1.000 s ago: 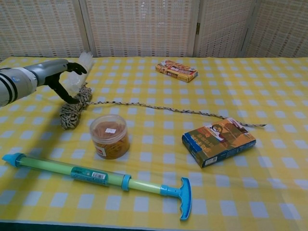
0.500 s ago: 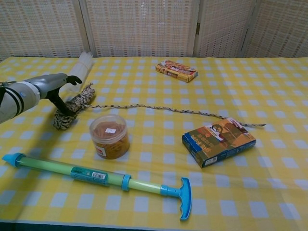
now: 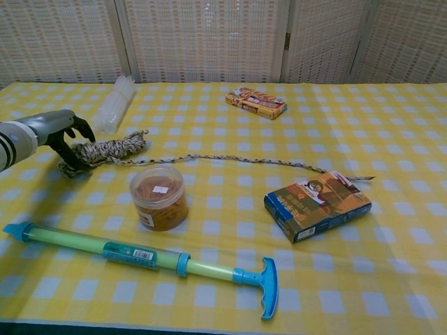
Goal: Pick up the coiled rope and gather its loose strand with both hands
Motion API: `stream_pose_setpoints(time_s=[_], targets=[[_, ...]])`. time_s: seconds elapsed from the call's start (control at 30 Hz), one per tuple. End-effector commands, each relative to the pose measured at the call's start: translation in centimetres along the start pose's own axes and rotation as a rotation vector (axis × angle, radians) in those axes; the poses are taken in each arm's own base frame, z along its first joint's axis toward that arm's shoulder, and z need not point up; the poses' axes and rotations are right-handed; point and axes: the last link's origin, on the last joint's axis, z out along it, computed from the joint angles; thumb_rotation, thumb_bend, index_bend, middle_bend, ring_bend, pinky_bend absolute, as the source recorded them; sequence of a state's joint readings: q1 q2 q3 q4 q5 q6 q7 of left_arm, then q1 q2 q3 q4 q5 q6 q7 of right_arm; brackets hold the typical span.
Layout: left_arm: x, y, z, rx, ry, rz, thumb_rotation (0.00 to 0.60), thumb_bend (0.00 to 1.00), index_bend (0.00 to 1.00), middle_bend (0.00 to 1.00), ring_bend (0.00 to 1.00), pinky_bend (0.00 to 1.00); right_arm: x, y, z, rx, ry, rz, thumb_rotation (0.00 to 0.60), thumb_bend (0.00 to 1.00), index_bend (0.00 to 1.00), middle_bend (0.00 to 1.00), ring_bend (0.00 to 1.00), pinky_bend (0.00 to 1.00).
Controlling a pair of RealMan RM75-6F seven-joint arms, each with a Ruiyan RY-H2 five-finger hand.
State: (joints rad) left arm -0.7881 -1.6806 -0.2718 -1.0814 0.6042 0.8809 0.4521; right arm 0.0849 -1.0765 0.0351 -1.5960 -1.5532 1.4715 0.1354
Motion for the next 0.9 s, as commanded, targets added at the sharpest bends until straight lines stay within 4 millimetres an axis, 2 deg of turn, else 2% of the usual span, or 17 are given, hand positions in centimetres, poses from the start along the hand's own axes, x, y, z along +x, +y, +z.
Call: stream_pose_setpoints(time_s=[0.03,0.27,0.53,0.77,0.9], targets=[[-0.25,0.03,0.08,-0.001,0.001,-0.007,0.600,0.25,0.36,0.26,0.23,0.23,0.04,0.02,-0.03,-0.001,0.002,0.000,0.600,0.38,0.00,0.00,0.00,0.00],[-0.64,0.10,0.24,-0.006,0.028,-0.014,0.600,0.25,0.42,0.34,0.31,0.35,-0.05,0.19,-0.20,-0.009,0.000,0.002,0.600,0.38,0.00,0.00,0.00,0.00],[-0.94,-0.13,0.60,-0.008,0.058,-0.036,0.600,0.29,0.52,0.45,0.42,0.44,0.02,0.16,-0.22,-0.009,0.003,0.002,0.600,0.38,0.00,0.00,0.00,0.00],[-1.12,-0.37,0.66,-0.039,0.082,-0.061,0.600,0.44,0.64,0.56,0.53,0.61,-0.09,0.16,-0.10,-0.013,-0.005,-0.002,0.600,0.38,0.00,0.00,0.00,0.00],[-1.05,-0.49,0.51,-0.070,0.080,-0.086,0.600,0.54,0.68,0.61,0.57,0.67,-0.20,-0.07,0.26,-0.010,-0.013,-0.013,0.600,0.38,0.00,0.00,0.00,0.00]])
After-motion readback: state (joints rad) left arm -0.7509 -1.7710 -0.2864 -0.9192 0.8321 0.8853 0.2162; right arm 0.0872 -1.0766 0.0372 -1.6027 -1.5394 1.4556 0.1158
